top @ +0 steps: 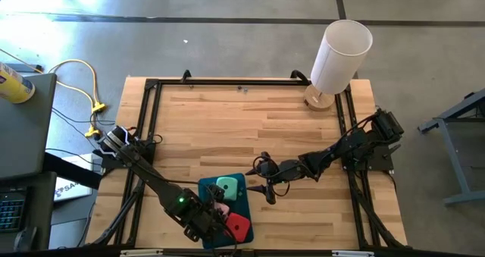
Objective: Pick & Place Dice
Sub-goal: Put the big pink die into the blue bin
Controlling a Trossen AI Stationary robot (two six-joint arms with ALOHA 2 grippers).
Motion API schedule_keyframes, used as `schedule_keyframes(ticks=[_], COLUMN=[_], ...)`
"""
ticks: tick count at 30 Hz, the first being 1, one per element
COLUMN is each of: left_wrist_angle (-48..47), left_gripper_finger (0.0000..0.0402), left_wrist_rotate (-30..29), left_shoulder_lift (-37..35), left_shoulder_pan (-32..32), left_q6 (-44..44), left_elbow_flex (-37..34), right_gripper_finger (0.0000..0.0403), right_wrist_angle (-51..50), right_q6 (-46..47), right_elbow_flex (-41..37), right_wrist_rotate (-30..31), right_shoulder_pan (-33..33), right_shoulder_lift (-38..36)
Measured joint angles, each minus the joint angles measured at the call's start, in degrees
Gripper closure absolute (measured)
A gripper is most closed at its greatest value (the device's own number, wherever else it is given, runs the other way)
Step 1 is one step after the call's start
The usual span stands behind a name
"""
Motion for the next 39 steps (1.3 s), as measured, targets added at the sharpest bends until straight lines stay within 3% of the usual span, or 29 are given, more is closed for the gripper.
schedule_keyframes(ticks=[39], left_wrist_angle=[1.1], left_gripper_finger=[0.0002], left_wrist_rotate=[0.5], left_shoulder_lift=[0.0], left_shoulder_pan=[-0.2], left_q6=[-4.8], left_elbow_flex=[0.0], right_gripper_finger=[0.0153], right_wrist_angle=[4.1], right_q6=[-4.6], right_elbow_flex=[0.0], right_wrist_rotate=[-3.0], right_shoulder_pan=[2.4], right_shoulder_lift=[0.0])
